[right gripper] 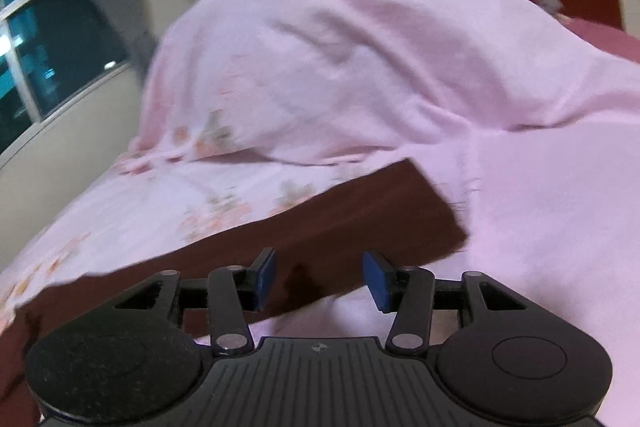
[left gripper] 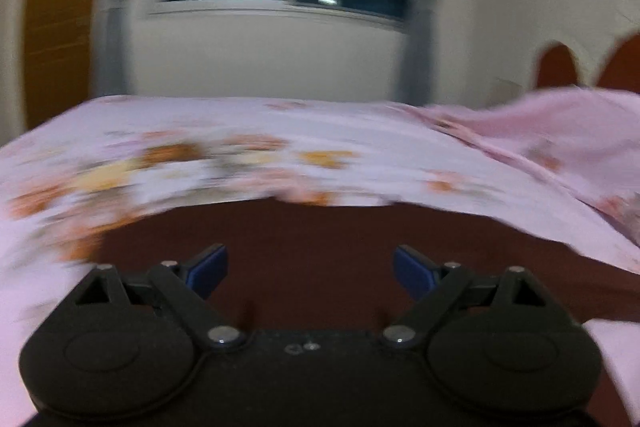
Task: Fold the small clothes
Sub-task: 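Reach the right gripper to the other sleeve cuff and grasp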
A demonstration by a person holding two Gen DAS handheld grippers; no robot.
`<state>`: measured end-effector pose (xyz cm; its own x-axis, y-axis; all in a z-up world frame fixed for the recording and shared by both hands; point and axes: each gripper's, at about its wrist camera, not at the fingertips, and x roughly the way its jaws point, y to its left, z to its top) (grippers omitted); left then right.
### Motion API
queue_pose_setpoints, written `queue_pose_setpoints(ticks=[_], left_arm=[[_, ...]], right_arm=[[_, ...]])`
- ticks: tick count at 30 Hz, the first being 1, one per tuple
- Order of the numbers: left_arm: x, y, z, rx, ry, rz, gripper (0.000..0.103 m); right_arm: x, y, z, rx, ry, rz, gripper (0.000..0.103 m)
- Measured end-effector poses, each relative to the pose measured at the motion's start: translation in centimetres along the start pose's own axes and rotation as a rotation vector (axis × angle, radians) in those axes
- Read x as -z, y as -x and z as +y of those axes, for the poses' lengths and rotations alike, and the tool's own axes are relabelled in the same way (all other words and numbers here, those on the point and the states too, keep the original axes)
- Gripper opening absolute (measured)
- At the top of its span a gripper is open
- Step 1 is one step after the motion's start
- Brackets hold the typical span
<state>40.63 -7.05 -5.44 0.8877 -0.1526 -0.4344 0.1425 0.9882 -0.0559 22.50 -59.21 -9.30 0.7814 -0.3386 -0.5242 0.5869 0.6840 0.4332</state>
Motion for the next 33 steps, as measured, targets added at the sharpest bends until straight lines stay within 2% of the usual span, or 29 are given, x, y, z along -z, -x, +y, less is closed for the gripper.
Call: queue_pose_setpoints(ticks=[3, 4, 5, 6, 7, 8, 9, 10, 12, 14, 16, 20, 23, 33], left_arm=[[-0.8, -5.6, -6.2, 0.001, -0.092, 0.067, 0.088], [-0.8, -6.9, -7.4, 0.016, -0.093, 0.074, 0.09], [-0.7, -8.5, -8.6, 0.016, -0.096, 0.089, 0.089], [-0.5, -10.1, -9.8, 0.011, -0.105, 0.115, 0.088], [-0.1, -11.7, -11.2, 0.04, -0.149, 0.141, 0.088], [0.4, -12.9, -12.5, 0.068, -0.198, 0.187, 0.089], [0.9, -13.7, -13.3, 0.048, -0.226, 0.213, 0.089], [0.8, -13.4, -13.2, 0.042, -0.201, 0.19, 0.087], [0.1, -11.8, -12.0, 0.085, -0.137, 0.152, 0.087], [0.1, -9.6, -11.0, 0.042, -0.141, 0.087, 0.088], [0.4, -7.3, -8.7, 0.033, -0.112, 0.071, 0.088], [1.6, -4.7, -4.3, -0.046, -0.06, 0.089, 0.088], [1.7, -3.9, -2.4, -0.092, -0.044, 0.088, 0.088], [2.6, -2.9, -2.5, -0.072, -0.049, 0.099, 0.088]], right_arm=[[-1.0, -1.3, -1.8, -0.015, -0.086, 0.039, 0.049], [-1.2, -1.4, -2.3, -0.016, -0.094, 0.041, 0.052], [-1.3, -1.5, -2.6, -0.018, -0.102, 0.038, 0.062], [-1.4, -1.6, -2.9, -0.022, -0.109, 0.035, 0.067], [-1.4, -1.7, -3.1, -0.033, -0.119, 0.033, 0.071], [-1.5, -1.7, -3.4, -0.04, -0.126, 0.031, 0.071], [-1.5, -1.7, -3.5, -0.04, -0.129, 0.027, 0.07], [-1.5, -1.7, -3.7, -0.039, -0.135, 0.022, 0.07], [-1.6, -1.5, -4.0, -0.057, -0.163, 0.015, 0.07], [-1.6, -1.6, -4.4, -0.072, -0.186, 0.015, 0.07], [-1.5, -1.7, -4.7, -0.083, -0.21, 0.021, 0.07], [-1.3, -1.6, -5.6, -0.1, -0.295, 0.037, 0.07], [-1.2, -0.6, -5.8, -0.094, -0.329, 0.047, 0.07], [-1.7, -2.1, -5.8, -0.048, -0.321, 0.035, 0.07]])
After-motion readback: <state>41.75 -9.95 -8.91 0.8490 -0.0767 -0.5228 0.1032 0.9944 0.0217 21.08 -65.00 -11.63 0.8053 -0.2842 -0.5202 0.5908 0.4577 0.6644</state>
